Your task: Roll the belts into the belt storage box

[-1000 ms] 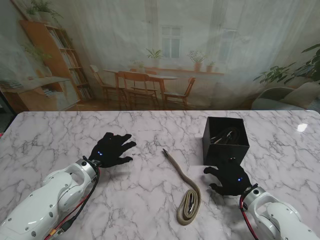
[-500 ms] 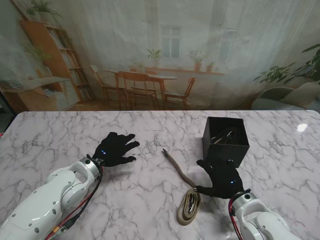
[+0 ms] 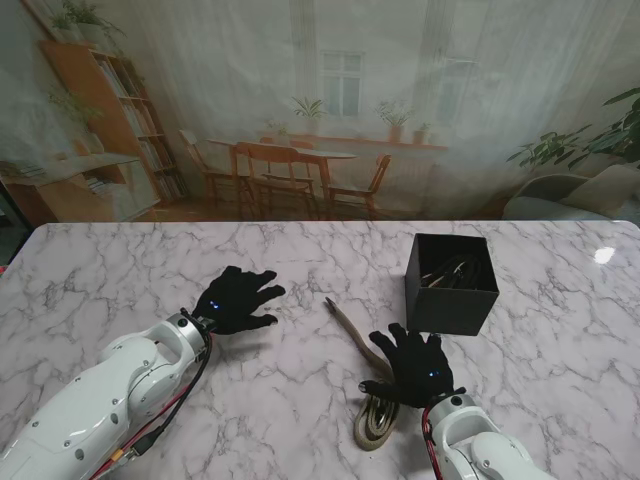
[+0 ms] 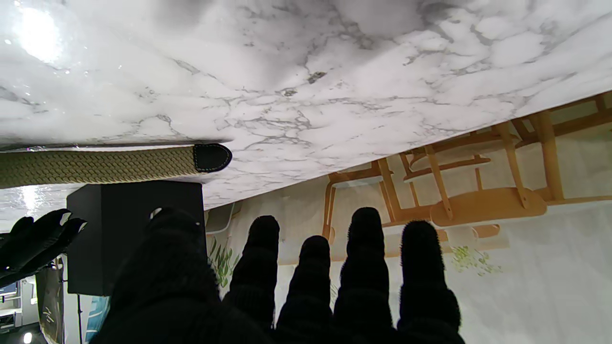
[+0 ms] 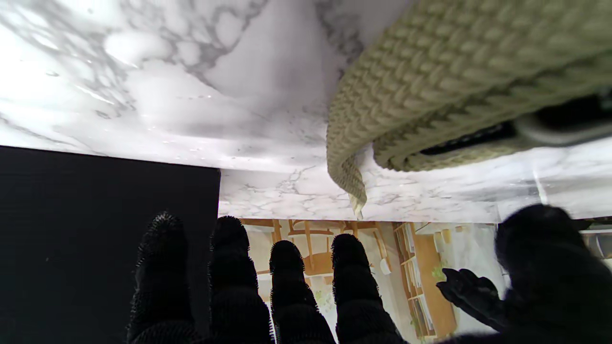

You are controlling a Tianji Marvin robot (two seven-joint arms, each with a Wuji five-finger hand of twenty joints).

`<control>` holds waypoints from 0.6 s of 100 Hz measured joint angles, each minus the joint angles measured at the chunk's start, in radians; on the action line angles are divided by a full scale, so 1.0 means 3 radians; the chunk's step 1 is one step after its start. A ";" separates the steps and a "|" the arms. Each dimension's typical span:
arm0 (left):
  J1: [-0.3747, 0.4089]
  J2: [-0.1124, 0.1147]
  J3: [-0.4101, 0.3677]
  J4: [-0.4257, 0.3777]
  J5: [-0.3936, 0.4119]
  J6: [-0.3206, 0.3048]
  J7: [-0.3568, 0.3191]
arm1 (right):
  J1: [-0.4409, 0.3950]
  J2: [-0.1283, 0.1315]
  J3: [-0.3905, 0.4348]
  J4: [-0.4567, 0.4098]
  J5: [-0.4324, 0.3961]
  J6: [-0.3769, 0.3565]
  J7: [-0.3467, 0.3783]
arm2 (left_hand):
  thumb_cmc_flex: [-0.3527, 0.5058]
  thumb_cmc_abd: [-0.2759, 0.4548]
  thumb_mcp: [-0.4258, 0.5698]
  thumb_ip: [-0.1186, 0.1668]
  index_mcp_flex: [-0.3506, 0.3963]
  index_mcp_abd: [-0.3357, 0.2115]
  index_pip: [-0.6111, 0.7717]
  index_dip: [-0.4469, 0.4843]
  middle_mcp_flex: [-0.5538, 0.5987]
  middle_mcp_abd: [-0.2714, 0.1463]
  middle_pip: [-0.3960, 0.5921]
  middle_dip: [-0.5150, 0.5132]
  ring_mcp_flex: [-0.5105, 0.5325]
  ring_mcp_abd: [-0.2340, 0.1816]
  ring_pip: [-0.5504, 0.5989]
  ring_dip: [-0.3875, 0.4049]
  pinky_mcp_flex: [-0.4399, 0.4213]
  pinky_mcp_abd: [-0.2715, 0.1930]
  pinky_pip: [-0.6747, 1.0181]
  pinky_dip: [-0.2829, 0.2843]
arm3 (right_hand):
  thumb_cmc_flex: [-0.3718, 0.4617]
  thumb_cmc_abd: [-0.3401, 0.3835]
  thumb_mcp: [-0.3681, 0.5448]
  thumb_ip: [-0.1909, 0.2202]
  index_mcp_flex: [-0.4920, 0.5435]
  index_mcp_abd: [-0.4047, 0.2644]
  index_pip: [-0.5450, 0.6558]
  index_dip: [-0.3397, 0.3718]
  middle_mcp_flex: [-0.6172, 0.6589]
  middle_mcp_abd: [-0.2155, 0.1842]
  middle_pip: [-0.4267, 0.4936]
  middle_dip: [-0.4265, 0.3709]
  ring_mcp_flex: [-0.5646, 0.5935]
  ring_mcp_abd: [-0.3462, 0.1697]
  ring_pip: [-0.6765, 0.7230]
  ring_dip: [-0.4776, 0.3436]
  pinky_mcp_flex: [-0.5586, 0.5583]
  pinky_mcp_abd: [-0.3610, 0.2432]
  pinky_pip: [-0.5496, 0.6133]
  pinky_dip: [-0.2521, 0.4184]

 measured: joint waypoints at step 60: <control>-0.1267 -0.0145 0.1365 0.0759 -0.0993 0.0091 -0.0446 | -0.0007 0.0006 -0.0021 -0.0001 -0.0091 0.0004 0.0122 | 0.0072 -0.0296 -0.0001 0.0000 -0.0495 -0.0289 -0.0485 -0.0463 -0.0582 -0.0175 -0.0372 -0.0544 -0.0268 -0.0057 -0.0183 -0.0373 -0.0079 -0.0201 -0.0304 -0.0161 | 0.0431 -0.0335 0.0773 0.0091 0.0000 -0.0001 -0.0044 0.0129 0.0000 0.0001 -0.0069 -0.0032 0.0000 -0.0052 0.0000 0.0000 0.0039 0.0003 0.0000 0.0005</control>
